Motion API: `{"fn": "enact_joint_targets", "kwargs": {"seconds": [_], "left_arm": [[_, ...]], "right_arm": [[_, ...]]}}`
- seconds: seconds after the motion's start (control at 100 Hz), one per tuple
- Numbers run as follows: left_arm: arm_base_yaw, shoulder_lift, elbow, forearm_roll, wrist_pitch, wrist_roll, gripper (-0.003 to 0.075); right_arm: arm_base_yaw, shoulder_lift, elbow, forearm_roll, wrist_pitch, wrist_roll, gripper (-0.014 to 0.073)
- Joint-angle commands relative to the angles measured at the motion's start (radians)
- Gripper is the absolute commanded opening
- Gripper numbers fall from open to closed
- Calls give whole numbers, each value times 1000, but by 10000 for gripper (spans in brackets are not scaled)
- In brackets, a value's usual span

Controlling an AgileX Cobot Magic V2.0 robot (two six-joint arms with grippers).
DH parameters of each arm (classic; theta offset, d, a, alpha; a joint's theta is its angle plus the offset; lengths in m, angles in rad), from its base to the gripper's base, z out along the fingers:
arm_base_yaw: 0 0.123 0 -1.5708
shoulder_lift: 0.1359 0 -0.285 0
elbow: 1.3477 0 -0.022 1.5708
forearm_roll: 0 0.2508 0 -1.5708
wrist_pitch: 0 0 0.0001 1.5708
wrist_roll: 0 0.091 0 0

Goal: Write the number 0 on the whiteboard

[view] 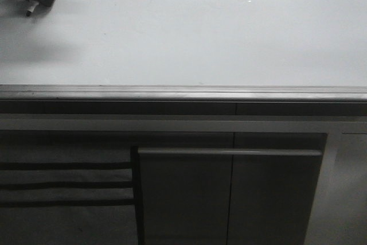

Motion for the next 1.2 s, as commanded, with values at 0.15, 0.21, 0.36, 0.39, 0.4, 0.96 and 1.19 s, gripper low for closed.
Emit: {"fn": "enact_joint_targets", "kwargs": {"seconds": [0.15, 0.21, 0.36, 0.39, 0.4, 0.96, 1.19], "left_arm": [[8, -67, -42, 4, 90, 109, -20], [-6, -100, -42, 2, 137, 161, -20], [-105, -186, -42, 2, 299, 288, -20], [-133, -199, -42, -3, 332, 324, -20], [-148, -204, -42, -7, 348, 331, -20], [-650, -230, -40, -23, 668, 515, -20], [-662, -230, -40, -23, 649, 517, -20]], "right_arm": [[22, 25, -36, 93, 12, -103, 350], [39, 45, -36, 186, 23, -197, 350], [110, 136, -36, 498, 34, -558, 350], [130, 160, -38, 564, 43, -649, 350], [135, 173, -38, 595, 46, -672, 350], [557, 681, -449, 500, 292, -953, 350], [618, 720, -526, 537, 311, -1131, 350]]}}
